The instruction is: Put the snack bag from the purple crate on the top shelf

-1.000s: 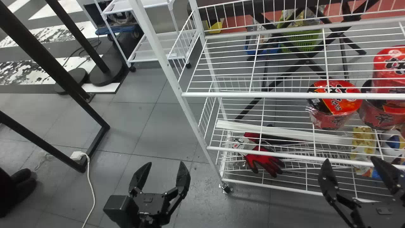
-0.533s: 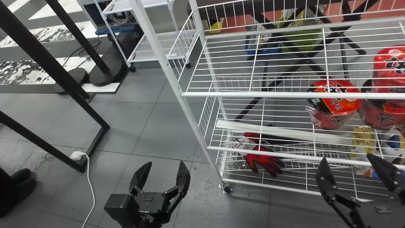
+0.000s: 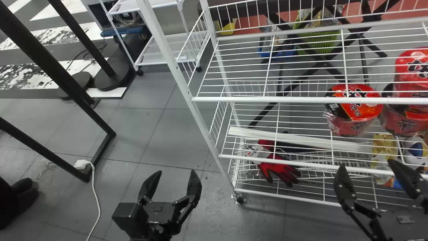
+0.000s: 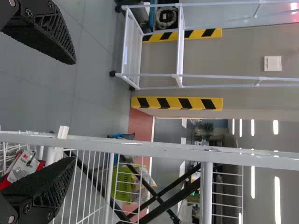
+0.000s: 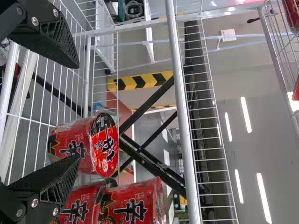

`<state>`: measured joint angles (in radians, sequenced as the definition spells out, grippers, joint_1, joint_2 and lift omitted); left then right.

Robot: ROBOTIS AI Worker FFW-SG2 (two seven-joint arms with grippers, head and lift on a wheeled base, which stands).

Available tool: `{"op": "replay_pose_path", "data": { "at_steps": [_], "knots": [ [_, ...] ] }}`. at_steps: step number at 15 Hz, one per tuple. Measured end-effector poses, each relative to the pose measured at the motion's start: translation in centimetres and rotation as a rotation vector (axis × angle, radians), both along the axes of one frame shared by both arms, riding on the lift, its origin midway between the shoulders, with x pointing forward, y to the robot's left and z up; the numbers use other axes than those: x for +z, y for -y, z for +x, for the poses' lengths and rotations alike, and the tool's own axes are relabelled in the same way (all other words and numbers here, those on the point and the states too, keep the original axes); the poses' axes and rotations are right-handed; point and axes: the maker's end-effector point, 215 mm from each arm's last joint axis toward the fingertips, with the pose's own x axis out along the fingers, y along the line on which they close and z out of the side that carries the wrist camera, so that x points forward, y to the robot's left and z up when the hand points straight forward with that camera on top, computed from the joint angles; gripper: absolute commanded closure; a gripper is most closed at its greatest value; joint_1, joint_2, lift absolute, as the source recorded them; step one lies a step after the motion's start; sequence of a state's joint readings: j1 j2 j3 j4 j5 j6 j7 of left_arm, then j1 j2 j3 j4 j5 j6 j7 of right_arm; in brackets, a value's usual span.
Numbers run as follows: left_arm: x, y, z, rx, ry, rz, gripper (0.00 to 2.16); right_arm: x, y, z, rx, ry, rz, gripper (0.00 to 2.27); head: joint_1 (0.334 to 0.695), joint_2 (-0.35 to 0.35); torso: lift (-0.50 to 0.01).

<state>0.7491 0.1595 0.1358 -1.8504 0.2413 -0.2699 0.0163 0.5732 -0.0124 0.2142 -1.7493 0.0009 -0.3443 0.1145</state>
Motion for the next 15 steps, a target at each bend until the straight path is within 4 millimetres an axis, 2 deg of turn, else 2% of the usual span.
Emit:
{"op": "replay_pose_path", "data": {
  "at_steps": [1,4,7,11,13,15],
  "knots": [
    [0.0,0.0,0.0,0.001,0.000,0.001,0.07,0.4,0.1,-0.4,0.020,-0.002,0.000,0.13,0.695,0.350,-0.451],
    [0.0,-0.1,0.2,-0.003,-0.001,0.001,0.07,2.5,2.2,-1.2,-0.017,-0.047,0.026,0.13,0.695,0.350,-0.451],
    [0.3,0.2,0.4,-0.012,0.004,-0.002,0.07,3.3,6.3,-2.3,-0.086,-0.157,-0.002,0.13,0.695,0.326,-0.451],
    [0.6,-0.7,0.3,0.003,0.012,-0.013,0.07,6.4,10.9,-3.7,-0.138,-0.246,-0.002,0.13,0.695,0.267,-0.451],
    [0.6,-0.7,0.5,0.003,0.014,-0.018,0.07,6.5,13.2,-4.9,-0.165,-0.324,-0.009,0.13,0.695,0.227,-0.451],
    [0.5,-0.8,0.8,0.005,0.016,-0.020,0.07,5.1,15.8,-6.9,-0.189,-0.450,-0.010,0.13,0.695,0.198,-0.451]
  ]
}}
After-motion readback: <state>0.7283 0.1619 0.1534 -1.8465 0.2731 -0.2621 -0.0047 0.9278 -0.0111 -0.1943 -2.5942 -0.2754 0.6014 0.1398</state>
